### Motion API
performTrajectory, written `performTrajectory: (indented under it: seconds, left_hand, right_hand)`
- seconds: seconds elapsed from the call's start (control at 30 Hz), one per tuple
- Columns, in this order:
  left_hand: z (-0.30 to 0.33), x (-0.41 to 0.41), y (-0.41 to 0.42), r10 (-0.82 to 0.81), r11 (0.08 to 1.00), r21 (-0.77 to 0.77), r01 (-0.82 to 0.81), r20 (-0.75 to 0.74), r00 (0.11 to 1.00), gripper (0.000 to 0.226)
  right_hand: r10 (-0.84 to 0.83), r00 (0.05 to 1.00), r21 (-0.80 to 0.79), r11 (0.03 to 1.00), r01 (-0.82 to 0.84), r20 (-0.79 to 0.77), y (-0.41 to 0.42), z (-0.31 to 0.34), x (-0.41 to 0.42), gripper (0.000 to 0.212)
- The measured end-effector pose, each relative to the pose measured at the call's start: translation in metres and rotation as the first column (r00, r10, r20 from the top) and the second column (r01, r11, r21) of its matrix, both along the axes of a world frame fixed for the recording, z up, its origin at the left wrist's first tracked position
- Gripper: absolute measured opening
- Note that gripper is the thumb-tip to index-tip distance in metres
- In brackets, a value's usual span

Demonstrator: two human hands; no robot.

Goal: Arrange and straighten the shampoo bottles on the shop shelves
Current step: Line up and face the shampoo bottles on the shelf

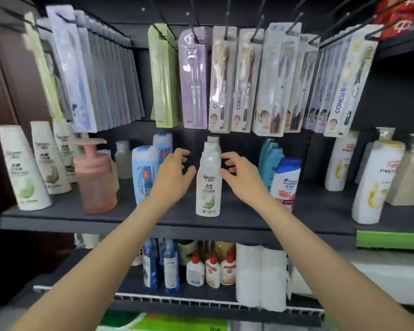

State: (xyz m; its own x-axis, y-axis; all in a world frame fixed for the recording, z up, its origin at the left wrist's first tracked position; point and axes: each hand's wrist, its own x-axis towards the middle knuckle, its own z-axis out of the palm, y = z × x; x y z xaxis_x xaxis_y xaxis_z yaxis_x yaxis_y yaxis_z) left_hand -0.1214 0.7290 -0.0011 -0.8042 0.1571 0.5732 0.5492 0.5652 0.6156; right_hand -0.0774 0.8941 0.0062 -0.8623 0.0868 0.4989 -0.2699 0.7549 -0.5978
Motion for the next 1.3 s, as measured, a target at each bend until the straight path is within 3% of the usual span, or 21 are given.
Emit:
performTrajectory:
  seconds: [0.13,0.3,0.63,0.7,0.8,0.9,1.03,1.13,1.2,1.3]
  left_hand:
    - [-0.004,-0.007,-0.006,-0.096,0.993,-0.048,0.104,0.147,0.984,0.050]
    - [-0.015,-0.012,-0.001,-0.229,0.968,-0.035,0.247,0.266,0.936,0.057]
    - [-0.037,-0.034,-0.008,-0.410,0.910,0.058,0.411,0.281,0.868,0.070]
    - [-0.036,-0.036,-0.013,-0.433,0.897,0.032,0.440,0.260,0.863,0.070]
    - [-0.040,-0.037,-0.027,-0.487,0.859,-0.010,0.511,0.289,0.824,0.082]
    - [-0.043,-0.036,-0.037,-0.521,0.824,-0.076,0.561,0.284,0.805,0.090]
    - [-0.037,-0.025,-0.048,-0.421,0.851,-0.301,0.431,0.101,0.901,0.085]
    - [-0.038,-0.018,-0.058,-0.297,0.866,-0.448,0.221,-0.107,0.949,0.070]
    - [-0.040,-0.014,-0.061,-0.260,0.860,-0.499,0.104,-0.255,0.931,0.065]
    - [-0.041,-0.013,-0.064,-0.292,0.836,-0.549,-0.015,-0.468,0.834,0.065]
  right_hand:
    - [0.074,0.996,-0.109,0.992,-0.068,0.046,-0.010,-0.010,-0.018,0.057]
    - [0.113,0.993,-0.231,0.966,-0.114,-0.020,-0.013,-0.022,-0.034,0.057]
    - [0.081,0.990,-0.357,0.927,-0.117,-0.116,-0.015,-0.027,-0.044,0.051]
    - [0.066,0.992,-0.503,0.857,-0.113,-0.112,-0.016,-0.027,-0.040,0.050]
    - [0.117,0.986,-0.752,0.638,-0.164,-0.116,-0.015,-0.024,-0.029,0.043]
    - [0.174,0.977,-0.828,0.524,-0.200,-0.125,-0.017,-0.027,-0.018,0.040]
    - [0.152,0.986,-0.864,0.488,-0.129,-0.061,-0.021,-0.038,-0.010,0.037]
    - [0.221,0.974,-0.946,0.305,-0.110,-0.042,-0.025,-0.044,-0.004,0.040]
    - [0.236,0.970,-0.968,0.228,-0.107,-0.051,-0.029,-0.044,-0.003,0.044]
    - [0.192,0.977,-0.981,0.150,-0.120,-0.090,-0.036,-0.041,-0.004,0.045]
